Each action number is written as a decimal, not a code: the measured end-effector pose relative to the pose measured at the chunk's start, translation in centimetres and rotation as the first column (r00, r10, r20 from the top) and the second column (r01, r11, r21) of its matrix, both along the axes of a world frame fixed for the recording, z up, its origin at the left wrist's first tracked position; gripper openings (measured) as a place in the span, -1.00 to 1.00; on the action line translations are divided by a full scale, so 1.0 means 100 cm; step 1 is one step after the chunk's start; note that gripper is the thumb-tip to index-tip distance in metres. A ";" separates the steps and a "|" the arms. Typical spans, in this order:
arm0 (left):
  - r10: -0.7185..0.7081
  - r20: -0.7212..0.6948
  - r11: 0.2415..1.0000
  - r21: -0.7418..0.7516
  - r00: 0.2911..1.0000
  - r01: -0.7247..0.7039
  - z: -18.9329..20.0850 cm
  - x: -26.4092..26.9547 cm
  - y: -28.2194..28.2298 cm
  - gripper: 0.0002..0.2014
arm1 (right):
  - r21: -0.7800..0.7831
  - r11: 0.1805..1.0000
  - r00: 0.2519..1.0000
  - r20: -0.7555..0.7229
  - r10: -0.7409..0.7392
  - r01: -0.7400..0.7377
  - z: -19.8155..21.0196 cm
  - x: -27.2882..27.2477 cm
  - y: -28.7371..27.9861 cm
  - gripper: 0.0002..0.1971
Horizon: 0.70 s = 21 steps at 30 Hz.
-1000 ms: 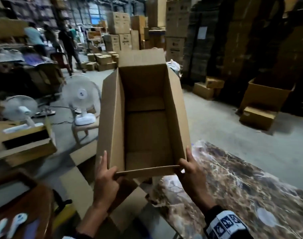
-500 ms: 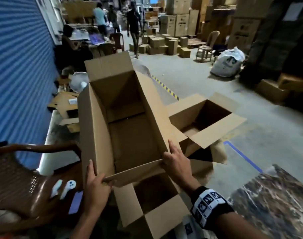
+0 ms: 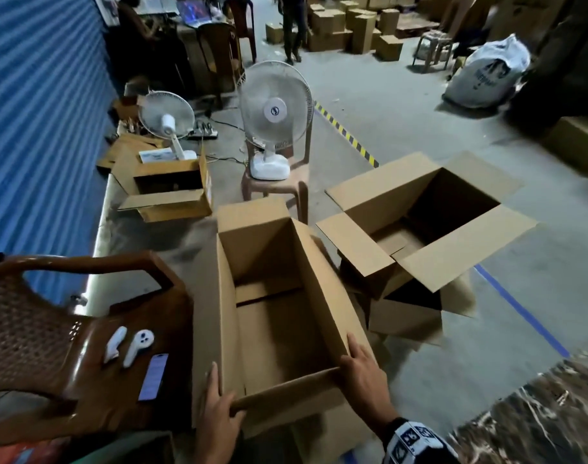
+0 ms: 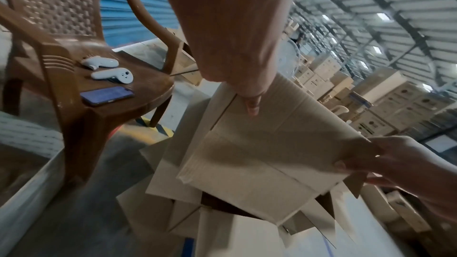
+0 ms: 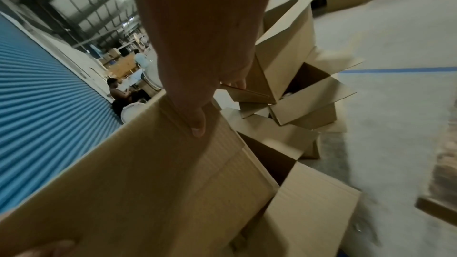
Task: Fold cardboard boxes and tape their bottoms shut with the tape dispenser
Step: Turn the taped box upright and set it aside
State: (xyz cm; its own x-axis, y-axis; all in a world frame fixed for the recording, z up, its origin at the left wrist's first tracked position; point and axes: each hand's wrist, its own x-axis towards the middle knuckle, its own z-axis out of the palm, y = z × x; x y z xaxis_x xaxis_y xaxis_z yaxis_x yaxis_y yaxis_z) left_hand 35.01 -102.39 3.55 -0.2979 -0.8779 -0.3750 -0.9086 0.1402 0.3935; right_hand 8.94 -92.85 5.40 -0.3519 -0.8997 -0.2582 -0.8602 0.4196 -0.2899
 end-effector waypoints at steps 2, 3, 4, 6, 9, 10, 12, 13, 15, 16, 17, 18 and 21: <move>-0.051 0.015 0.998 -0.033 0.999 0.051 -0.008 -0.010 -0.006 -0.78 | 0.025 0.999 0.999 -0.020 -0.038 0.039 -0.007 -0.007 0.005 -0.74; -0.079 0.013 0.996 -0.052 0.997 0.079 -0.010 -0.013 -0.010 -0.77 | 0.047 0.997 0.998 -0.024 -0.055 0.056 -0.009 -0.009 0.007 -0.73; -0.104 0.004 0.992 -0.068 0.995 0.104 -0.013 -0.016 -0.015 -0.74 | 0.070 0.995 0.997 -0.025 -0.072 0.074 -0.011 -0.010 0.008 -0.71; -0.165 0.016 0.982 -0.086 0.986 0.166 -0.021 -0.018 -0.026 -0.73 | 0.125 0.987 0.994 -0.006 -0.105 0.105 -0.013 -0.013 0.009 -0.69; -0.224 0.043 0.970 -0.091 0.974 0.227 -0.029 -0.012 -0.044 -0.64 | 0.187 0.978 0.991 0.073 -0.110 0.095 -0.015 -0.010 0.005 -0.72; -0.228 0.029 0.969 -0.091 0.973 0.229 -0.028 -0.008 -0.052 -0.61 | 0.192 0.978 0.990 0.096 -0.106 0.086 -0.015 -0.008 0.002 -0.73; -0.235 0.011 0.966 -0.106 0.972 0.235 -0.024 0.000 -0.071 -0.61 | 0.190 0.979 0.988 0.117 -0.097 0.074 -0.017 0.001 -0.006 -0.74; -0.238 0.011 0.966 -0.104 0.971 0.238 -0.021 0.005 -0.082 -0.63 | 0.187 0.980 0.988 0.123 -0.089 0.065 -0.017 0.006 -0.010 -0.73; -0.252 0.026 0.963 -0.095 0.967 0.253 -0.017 0.013 -0.101 -0.67 | 0.181 0.982 0.990 0.125 -0.073 0.049 -0.021 0.017 -0.019 -0.73; -0.264 0.042 0.960 -0.087 0.964 0.266 -0.017 0.016 -0.108 -0.70 | 0.186 0.982 0.989 0.130 -0.065 0.040 -0.023 0.020 -0.023 -0.73; -0.277 0.063 0.957 -0.075 0.959 0.282 -0.018 0.019 -0.112 -0.72 | 0.191 0.981 0.989 0.137 -0.053 0.026 -0.026 0.023 -0.026 -0.73; -0.292 0.090 0.953 -0.055 0.952 0.297 -0.021 0.020 -0.114 -0.75 | 0.189 0.982 0.989 0.144 -0.040 0.012 -0.030 0.024 -0.028 -0.72; -0.283 0.176 0.959 0.028 0.943 0.282 -0.027 0.020 -0.112 -0.74 | 0.154 0.988 0.980 0.201 -0.005 -0.027 -0.036 0.021 -0.031 -0.74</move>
